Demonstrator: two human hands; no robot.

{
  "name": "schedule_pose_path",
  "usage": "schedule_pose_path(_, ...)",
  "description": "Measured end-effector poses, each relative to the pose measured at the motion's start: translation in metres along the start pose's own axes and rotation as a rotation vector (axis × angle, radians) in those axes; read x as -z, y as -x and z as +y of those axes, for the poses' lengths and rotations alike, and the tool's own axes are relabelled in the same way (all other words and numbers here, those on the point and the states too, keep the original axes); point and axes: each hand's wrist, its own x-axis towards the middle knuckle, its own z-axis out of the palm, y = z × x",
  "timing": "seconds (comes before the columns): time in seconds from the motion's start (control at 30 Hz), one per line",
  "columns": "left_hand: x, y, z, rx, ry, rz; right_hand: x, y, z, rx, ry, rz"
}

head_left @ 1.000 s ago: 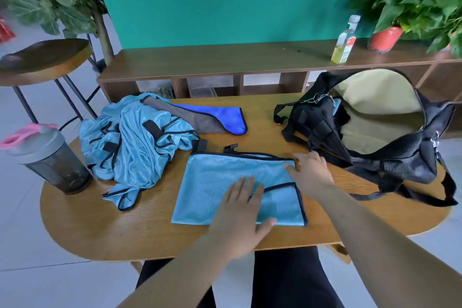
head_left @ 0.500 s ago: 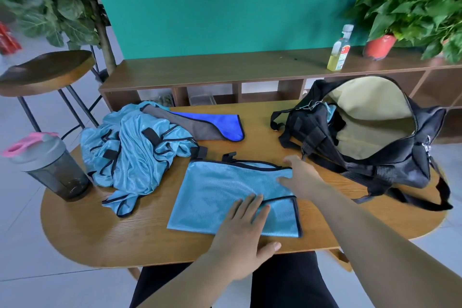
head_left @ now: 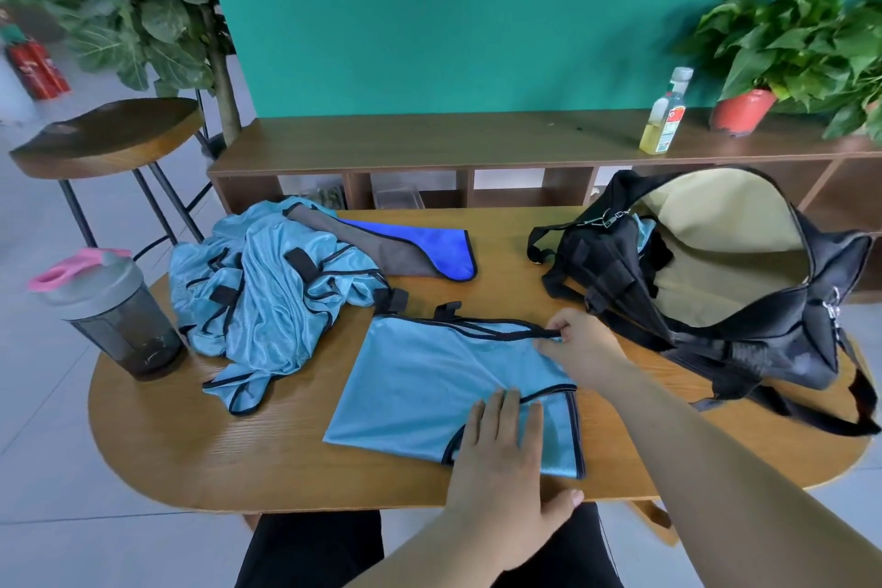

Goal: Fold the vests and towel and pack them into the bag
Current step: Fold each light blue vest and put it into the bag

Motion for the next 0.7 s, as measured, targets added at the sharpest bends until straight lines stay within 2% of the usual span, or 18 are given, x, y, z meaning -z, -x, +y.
schedule_pose_path(0.13, -0.012, 0.007, 0.002, -0.004, 0.036, 0.131, 0.007, 0.002, 0.005, -0.072, -0.172, -0.051)
schedule_pose_path(0.27, -0.014, 0.011, 0.005, -0.021, 0.054, 0.226, 0.01, 0.009, 0.005, -0.186, -0.467, -0.143)
schedule_pose_path(0.4, -0.018, 0.019, 0.007, -0.055, 0.123, 0.307, 0.008, 0.02, -0.009, -0.283, -0.726, -0.145)
schedule_pose_path(0.57, 0.001, 0.026, 0.01, 0.131, 0.479, 0.384, 0.005, 0.031, -0.041, -0.37, -0.887, -0.134)
schedule_pose_path(0.7, 0.028, 0.03, 0.002, 0.318, 0.839, 0.436, -0.005, 0.037, -0.074, -0.342, -0.962, -0.063)
